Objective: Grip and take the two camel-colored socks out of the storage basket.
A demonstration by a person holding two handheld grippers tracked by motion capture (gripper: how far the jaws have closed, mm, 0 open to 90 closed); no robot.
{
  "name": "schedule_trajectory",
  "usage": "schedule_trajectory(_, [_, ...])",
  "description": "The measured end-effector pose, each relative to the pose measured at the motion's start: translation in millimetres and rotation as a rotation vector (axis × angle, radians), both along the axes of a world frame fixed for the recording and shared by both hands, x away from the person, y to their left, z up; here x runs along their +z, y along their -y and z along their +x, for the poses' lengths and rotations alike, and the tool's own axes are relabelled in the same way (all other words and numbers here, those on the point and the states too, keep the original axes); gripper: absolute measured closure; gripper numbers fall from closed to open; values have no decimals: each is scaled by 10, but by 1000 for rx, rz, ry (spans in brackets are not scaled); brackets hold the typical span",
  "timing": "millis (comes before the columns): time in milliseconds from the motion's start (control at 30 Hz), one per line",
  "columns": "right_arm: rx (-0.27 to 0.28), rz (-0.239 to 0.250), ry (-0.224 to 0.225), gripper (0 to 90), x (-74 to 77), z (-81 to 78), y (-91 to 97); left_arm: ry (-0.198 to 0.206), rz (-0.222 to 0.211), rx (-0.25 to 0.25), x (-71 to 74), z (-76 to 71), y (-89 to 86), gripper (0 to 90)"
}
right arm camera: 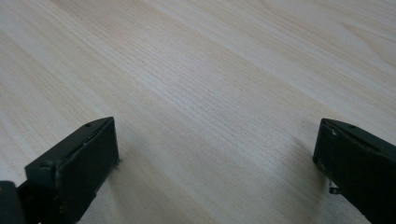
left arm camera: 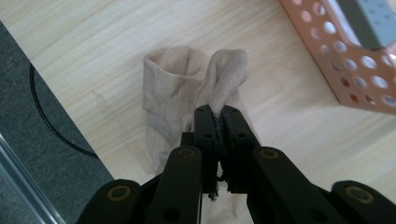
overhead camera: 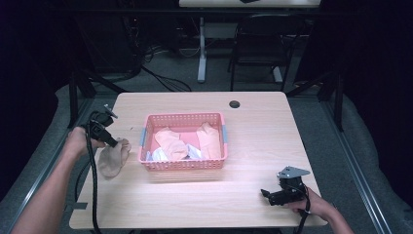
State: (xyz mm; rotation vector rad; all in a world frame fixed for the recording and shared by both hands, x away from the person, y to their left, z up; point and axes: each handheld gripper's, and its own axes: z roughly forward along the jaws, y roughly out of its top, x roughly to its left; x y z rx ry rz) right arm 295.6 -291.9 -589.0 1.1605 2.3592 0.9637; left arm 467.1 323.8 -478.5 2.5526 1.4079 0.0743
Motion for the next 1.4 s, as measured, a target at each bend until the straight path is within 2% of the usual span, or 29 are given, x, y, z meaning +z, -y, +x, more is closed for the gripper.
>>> schedule_trajectory(33, [0,0,0,0,0,0,0,10,-8,12,-27,9,-10,855])
schedule_trajectory(100, [0,0,0,0,0,0,0,33,6,24,-69,17,-20,851])
schedule_trajectory(167, [0,0,0,0,0,0,0,41,-6,40,-134,17,-30,837])
schedule_trajectory(200, [0,0,0,0,0,0,0,41,-8,50,-166,19,-43,808])
schedule_trajectory(233, [0,0,0,0,0,0,0,50,-24,61,-179,17,-56,736])
schedule_trajectory(267, [0,0,0,0,0,0,0,54,-34,73,-182,14,-69,736])
schedule_trajectory(300, [0,0,0,0,0,0,0,72,-30,83,-178,11,-86,604])
schedule_trajectory(333, [0,0,0,0,0,0,0,86,-32,102,-163,-2,-105,604])
schedule_trajectory(433, [0,0,0,0,0,0,0,132,-38,143,-85,-74,-155,341])
schedule_trajectory(467, [0,0,0,0,0,0,0,146,-49,151,-54,-108,-170,341])
schedule_trajectory(500, [0,0,0,0,0,0,0,165,-62,159,-20,-147,-184,244])
schedule_trajectory(533, [0,0,0,0,0,0,0,188,-68,167,19,-190,-195,244])
schedule_trajectory(567, [0,0,0,0,0,0,0,219,-82,172,93,-280,-207,181])
schedule_trajectory(600, [0,0,0,0,0,0,0,219,-82,172,93,-280,-207,160])
schedule_trajectory(633, [0,0,0,0,0,0,0,264,-86,170,163,-389,-205,153])
schedule_trajectory(667, [0,0,0,0,0,0,0,264,-86,170,163,-389,-205,152])
schedule_trajectory(767, [0,0,1,0,0,0,0,311,-101,172,208,-571,-202,140])
schedule_trajectory(867, [0,0,1,0,0,-1,0,346,-116,175,187,-755,-200,120])
schedule_trajectory(1000, [-2,1,3,0,-2,-2,-2,373,-133,178,88,-995,-187,58])
schedule_trajectory(1033, [-2,2,3,0,-2,-1,-2,397,-133,186,12,-1109,-171,42])
schedule_trajectory(1067, [-2,2,3,0,-2,-1,-2,397,-133,186,12,-1109,-171,38])
schedule_trajectory(1133, [-1,0,2,0,-1,-1,-2,398,-137,184,-73,-1224,-154,35])
schedule_trajectory(1200, [-2,2,3,0,-2,-2,-2,404,-121,180,-148,-1303,-134,31])
schedule_trajectory(1333, [-2,2,3,0,-2,-2,-3,418,-125,189,-296,-1453,-96,12])
schedule_trajectory(1367, [0,-1,1,0,1,-1,0,429,-139,192,-344,-1497,-75,0])
schedule_trajectory(1400, [0,-1,1,0,1,-1,0,429,-139,192,-344,-1497,-75,0])
